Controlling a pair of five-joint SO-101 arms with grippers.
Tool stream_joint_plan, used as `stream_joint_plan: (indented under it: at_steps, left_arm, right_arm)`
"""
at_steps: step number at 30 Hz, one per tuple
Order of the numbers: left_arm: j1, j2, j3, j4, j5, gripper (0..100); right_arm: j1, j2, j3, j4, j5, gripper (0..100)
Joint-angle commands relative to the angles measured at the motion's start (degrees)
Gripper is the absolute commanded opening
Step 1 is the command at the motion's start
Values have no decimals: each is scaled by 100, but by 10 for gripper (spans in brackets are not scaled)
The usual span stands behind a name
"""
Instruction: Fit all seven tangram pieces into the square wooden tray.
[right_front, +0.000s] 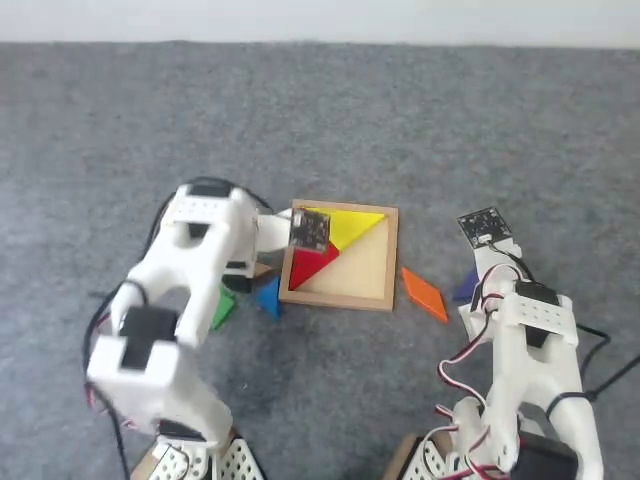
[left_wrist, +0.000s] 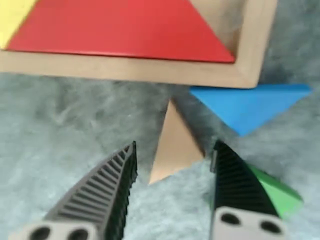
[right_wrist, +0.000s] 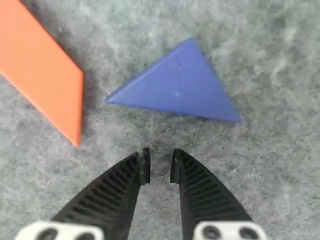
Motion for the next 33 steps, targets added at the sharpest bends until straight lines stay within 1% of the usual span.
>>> stream_joint_plan:
  at_steps: [1, 3, 12, 16, 19, 22, 25, 30, 33]
  left_arm:
    - [-18, 914, -1622, 1389, 88, 196]
    - [-18, 1037, -1780, 1495, 105, 195]
    - [-18, 1037, -1780, 1512, 105, 192]
    - [-18, 905, -1736, 1530, 343, 192]
    - [18, 651, -1464, 1433, 378, 191]
    - [-9, 369, -1130, 1090, 404, 190]
    - [9, 132, -804, 835, 413, 148]
    - [35, -185, -611, 835, 431, 133]
    - [35, -316, -611, 835, 695, 132]
  right_arm:
    - [31, 4, -26, -66, 62, 98]
    - [31, 4, -26, -66, 62, 98]
    - [40, 4, -26, -66, 62, 98]
    - [40, 4, -26, -75, 62, 98]
    - [40, 4, -26, -75, 62, 98]
    - [48, 4, -26, -75, 62, 98]
    - [48, 4, -26, -75, 62, 98]
    - [48, 4, -26, -75, 53, 98]
    - [48, 4, -26, -75, 53, 98]
